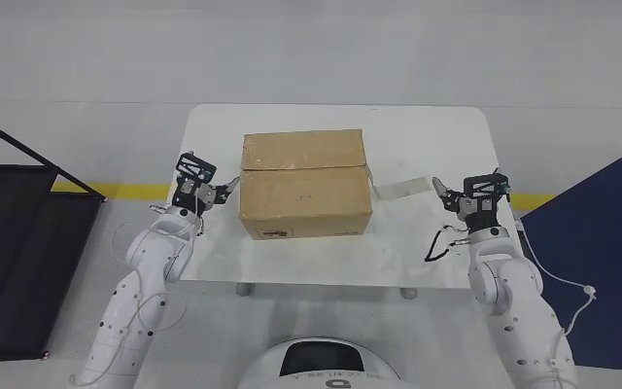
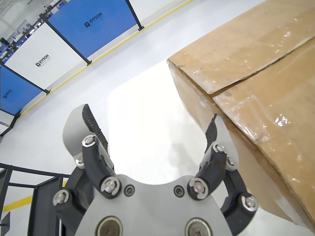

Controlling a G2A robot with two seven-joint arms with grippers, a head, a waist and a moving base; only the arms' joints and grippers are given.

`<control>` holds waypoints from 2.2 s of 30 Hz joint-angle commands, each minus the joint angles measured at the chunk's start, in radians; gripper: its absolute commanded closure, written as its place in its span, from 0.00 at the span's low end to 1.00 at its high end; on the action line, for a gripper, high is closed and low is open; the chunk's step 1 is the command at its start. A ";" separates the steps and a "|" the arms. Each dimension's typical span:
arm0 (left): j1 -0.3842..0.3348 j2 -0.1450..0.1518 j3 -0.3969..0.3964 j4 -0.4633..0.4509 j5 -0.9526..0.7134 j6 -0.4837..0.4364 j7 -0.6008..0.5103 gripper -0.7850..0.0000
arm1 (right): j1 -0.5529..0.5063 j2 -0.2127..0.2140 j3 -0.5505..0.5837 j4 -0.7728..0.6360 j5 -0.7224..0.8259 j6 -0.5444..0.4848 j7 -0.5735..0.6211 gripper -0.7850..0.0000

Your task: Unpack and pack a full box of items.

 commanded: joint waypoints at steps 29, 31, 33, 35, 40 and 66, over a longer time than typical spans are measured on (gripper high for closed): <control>0.079 0.057 -0.197 -0.071 -0.159 -0.722 0.039 0.00 | 0.000 0.000 0.000 0.000 0.000 0.000 0.000 0.00; 0.086 0.061 -0.202 -0.075 -0.119 -0.733 0.056 0.00 | 0.000 0.000 0.000 0.000 0.000 0.000 0.000 0.00; 0.098 0.064 -0.201 -0.078 -0.094 -0.731 0.082 0.00 | 0.000 0.000 0.000 0.000 0.000 0.000 0.000 0.00; 0.107 0.064 -0.201 -0.076 -0.101 -0.719 0.116 0.00 | 0.000 0.000 0.000 0.000 0.000 0.000 0.000 0.00; 0.125 0.055 -0.230 -0.038 -0.291 -0.582 0.180 0.00 | 0.000 0.000 0.000 0.000 0.000 0.000 0.000 0.00; 0.045 0.015 -0.144 0.051 -0.553 -0.158 0.112 0.00 | 0.212 -0.022 -0.162 0.078 -0.109 0.098 0.205 0.00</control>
